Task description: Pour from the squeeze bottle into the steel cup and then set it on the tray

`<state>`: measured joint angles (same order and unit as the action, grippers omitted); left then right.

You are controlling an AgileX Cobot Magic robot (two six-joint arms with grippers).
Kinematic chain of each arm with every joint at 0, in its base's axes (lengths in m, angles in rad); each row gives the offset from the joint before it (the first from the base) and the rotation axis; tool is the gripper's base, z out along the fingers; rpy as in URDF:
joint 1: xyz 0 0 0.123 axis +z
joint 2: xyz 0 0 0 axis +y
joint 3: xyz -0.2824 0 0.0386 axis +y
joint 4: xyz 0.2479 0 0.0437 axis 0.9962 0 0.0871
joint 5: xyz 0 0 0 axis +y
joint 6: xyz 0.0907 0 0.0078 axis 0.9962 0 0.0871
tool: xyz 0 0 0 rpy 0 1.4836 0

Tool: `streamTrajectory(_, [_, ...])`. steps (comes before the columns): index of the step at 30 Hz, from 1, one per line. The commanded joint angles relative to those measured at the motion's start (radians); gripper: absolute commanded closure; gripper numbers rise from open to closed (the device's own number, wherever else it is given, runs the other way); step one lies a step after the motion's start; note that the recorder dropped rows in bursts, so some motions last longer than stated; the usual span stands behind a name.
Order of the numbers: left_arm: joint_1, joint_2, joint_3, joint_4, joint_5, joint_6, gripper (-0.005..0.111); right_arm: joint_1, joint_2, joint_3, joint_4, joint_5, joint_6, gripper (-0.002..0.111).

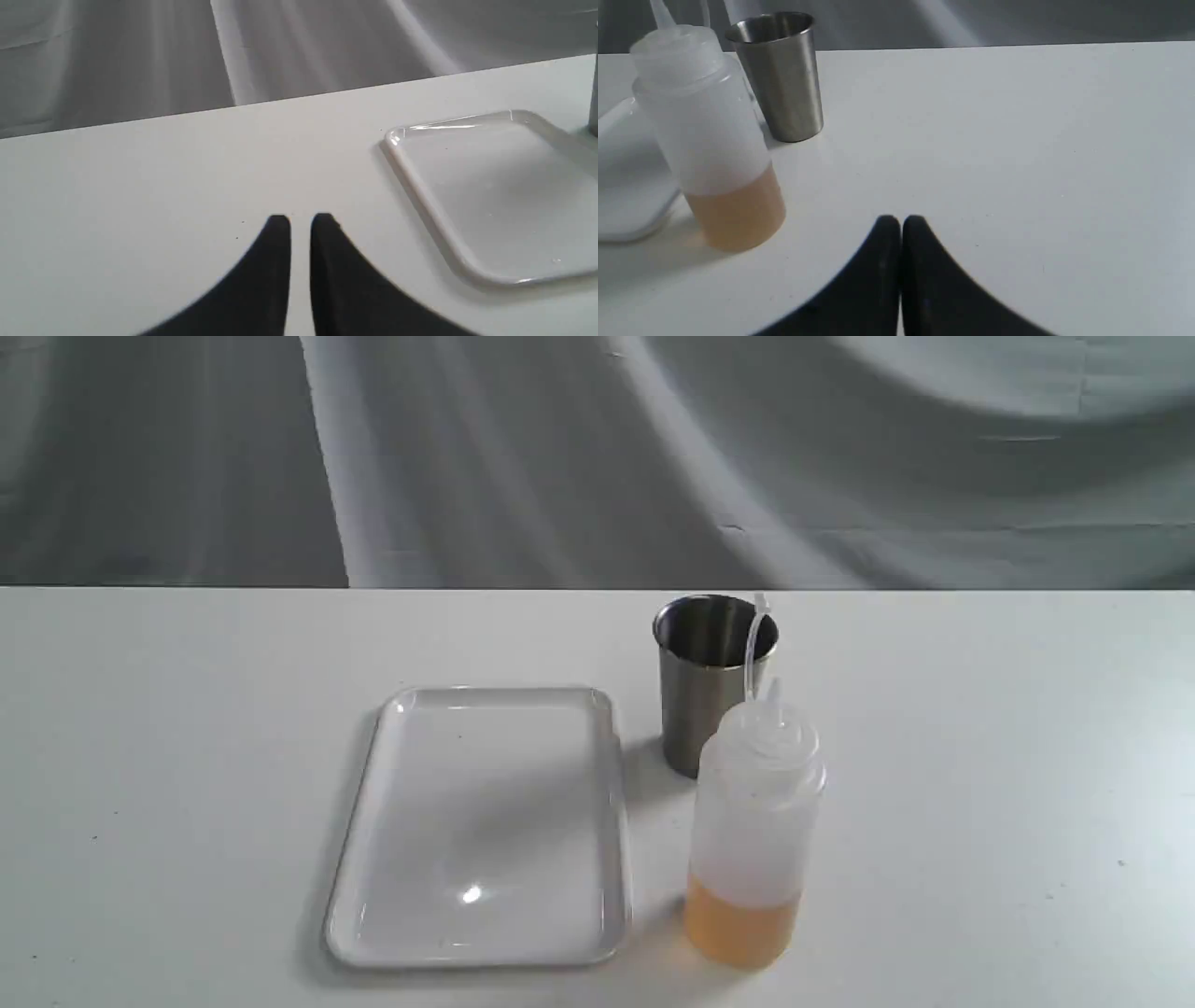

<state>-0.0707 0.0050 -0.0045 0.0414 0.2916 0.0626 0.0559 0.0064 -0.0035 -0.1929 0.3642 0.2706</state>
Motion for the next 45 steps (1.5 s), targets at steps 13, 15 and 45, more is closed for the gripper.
streamTrajectory(13, [-0.003, -0.005, 0.004, 0.003, -0.007, -0.002, 0.098, -0.008, -0.006, 0.004, 0.030, -0.026, -0.005, 0.108])
streamTrajectory(15, [-0.003, -0.005, 0.004, 0.003, -0.007, -0.002, 0.098, -0.008, -0.006, 0.004, 0.056, -0.091, -0.005, 0.108])
streamTrajectory(45, [-0.003, -0.005, 0.004, 0.003, -0.007, -0.002, 0.098, -0.004, 0.354, -0.599, 0.073, 0.089, 0.030, 0.108])
